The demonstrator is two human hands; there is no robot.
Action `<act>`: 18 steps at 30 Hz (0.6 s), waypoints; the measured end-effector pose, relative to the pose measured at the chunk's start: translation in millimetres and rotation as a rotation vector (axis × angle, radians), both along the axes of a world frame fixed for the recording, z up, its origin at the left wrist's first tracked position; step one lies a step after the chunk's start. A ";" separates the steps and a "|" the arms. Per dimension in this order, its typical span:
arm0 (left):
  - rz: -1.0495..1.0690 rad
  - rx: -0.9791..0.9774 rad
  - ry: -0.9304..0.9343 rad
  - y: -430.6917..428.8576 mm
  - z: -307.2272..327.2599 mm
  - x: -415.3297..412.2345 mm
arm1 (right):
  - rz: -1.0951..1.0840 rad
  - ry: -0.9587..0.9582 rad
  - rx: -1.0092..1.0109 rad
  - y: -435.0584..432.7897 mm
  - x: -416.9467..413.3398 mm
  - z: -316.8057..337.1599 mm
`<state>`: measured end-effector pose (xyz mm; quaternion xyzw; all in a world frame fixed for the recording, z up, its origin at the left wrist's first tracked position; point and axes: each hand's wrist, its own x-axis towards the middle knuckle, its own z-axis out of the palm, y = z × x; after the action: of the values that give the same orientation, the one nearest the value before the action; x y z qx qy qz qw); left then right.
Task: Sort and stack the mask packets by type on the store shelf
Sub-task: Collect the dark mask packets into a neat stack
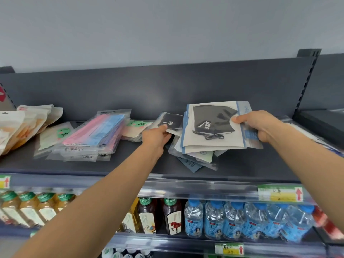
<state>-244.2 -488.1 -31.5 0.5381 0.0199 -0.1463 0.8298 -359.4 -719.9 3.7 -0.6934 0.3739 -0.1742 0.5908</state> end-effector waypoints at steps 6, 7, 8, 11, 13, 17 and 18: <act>0.118 0.008 0.132 -13.5 6.4 -6.5 | 0.029 0.010 -0.010 -3.7 1.6 -0.1; 0.142 0.013 0.140 -15.6 7.2 -5.9 | 0.035 0.009 -0.010 -4.7 1.3 0.1; 0.160 0.021 0.136 -16.9 7.9 -5.4 | 0.038 0.007 -0.008 -6.1 1.1 0.1; 0.174 0.112 0.043 -20.3 11.2 -7.1 | 0.046 0.009 -0.009 -9.6 -0.1 0.3; 0.172 0.134 -0.058 -18.5 16.7 -10.0 | 0.051 -0.001 -0.005 -11.6 -0.7 1.0; 0.314 0.101 -0.262 -1.9 31.9 -1.6 | 0.096 -0.043 -0.001 -11.9 2.1 2.1; 0.381 0.102 -0.320 4.3 36.8 1.0 | 0.107 -0.051 -0.005 -11.6 3.8 1.6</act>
<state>-243.3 -483.8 5.3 0.5820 -0.0030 0.1010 0.8069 -355.6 -731.5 5.3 -0.7090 0.3208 -0.1611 0.6070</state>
